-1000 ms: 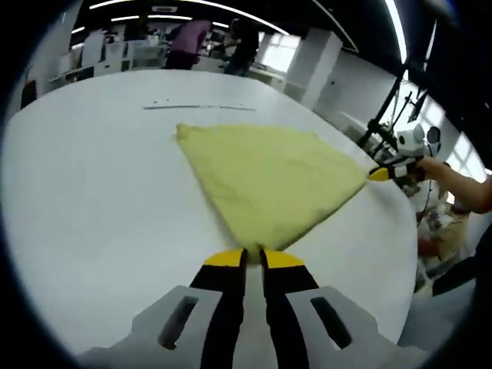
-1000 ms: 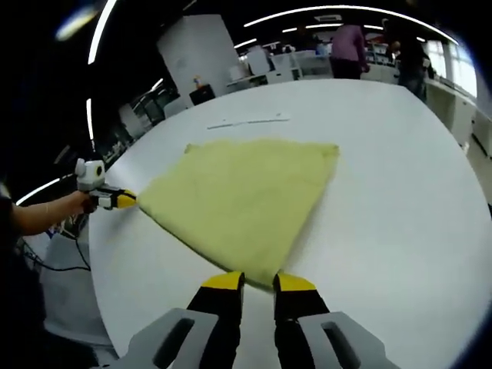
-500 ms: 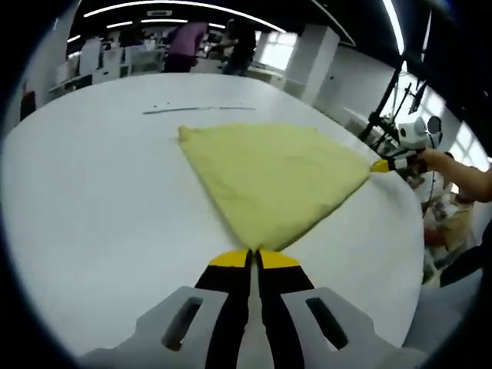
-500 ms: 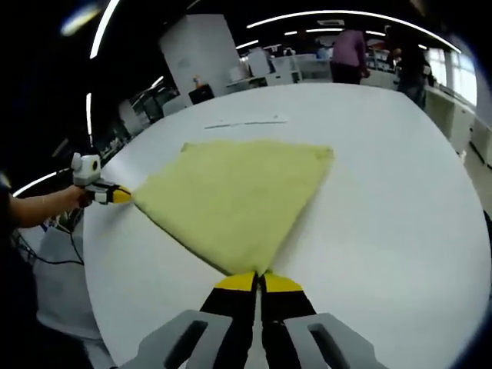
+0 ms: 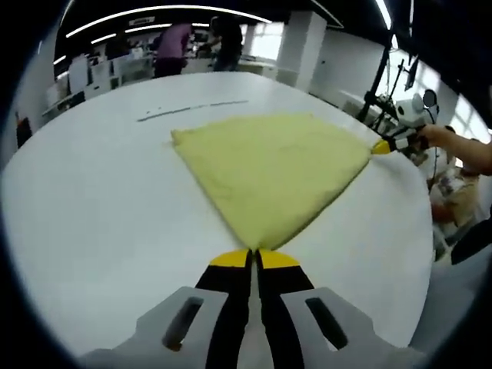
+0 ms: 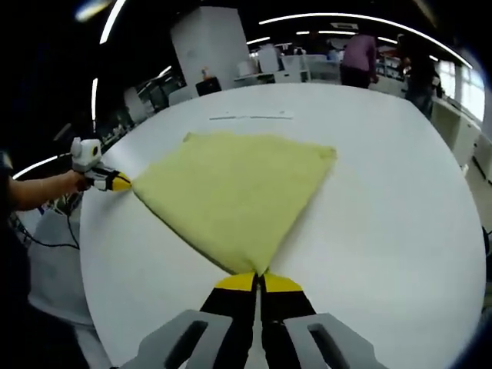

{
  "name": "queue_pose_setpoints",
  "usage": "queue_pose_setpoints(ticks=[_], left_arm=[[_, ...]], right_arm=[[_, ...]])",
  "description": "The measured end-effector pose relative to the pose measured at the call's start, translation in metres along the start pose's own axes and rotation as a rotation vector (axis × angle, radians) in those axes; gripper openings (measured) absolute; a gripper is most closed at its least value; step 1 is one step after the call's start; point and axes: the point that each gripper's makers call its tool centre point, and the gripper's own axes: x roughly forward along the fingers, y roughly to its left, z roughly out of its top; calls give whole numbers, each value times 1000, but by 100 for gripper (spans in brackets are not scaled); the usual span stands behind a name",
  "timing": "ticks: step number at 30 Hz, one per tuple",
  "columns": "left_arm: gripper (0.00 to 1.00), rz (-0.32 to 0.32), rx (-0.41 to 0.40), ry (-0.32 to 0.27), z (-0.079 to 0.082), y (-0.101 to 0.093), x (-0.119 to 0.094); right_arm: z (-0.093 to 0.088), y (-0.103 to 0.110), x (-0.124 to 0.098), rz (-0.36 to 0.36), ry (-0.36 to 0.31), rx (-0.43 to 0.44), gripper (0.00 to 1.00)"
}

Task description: Fold the garment on the visible template until the final outline fits inside the template.

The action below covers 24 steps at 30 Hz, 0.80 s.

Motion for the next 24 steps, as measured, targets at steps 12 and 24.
queue_pose_setpoints(ticks=[12, 24], left_arm=[[0, 1, 1, 12, -10, -12, -10], [0, 25, -37, -4, -20, -20, -20]], right_arm=[[-11, 7, -9, -2, 16, -6, 0], [-24, 16, -15, 3, 10, 23, 0]])
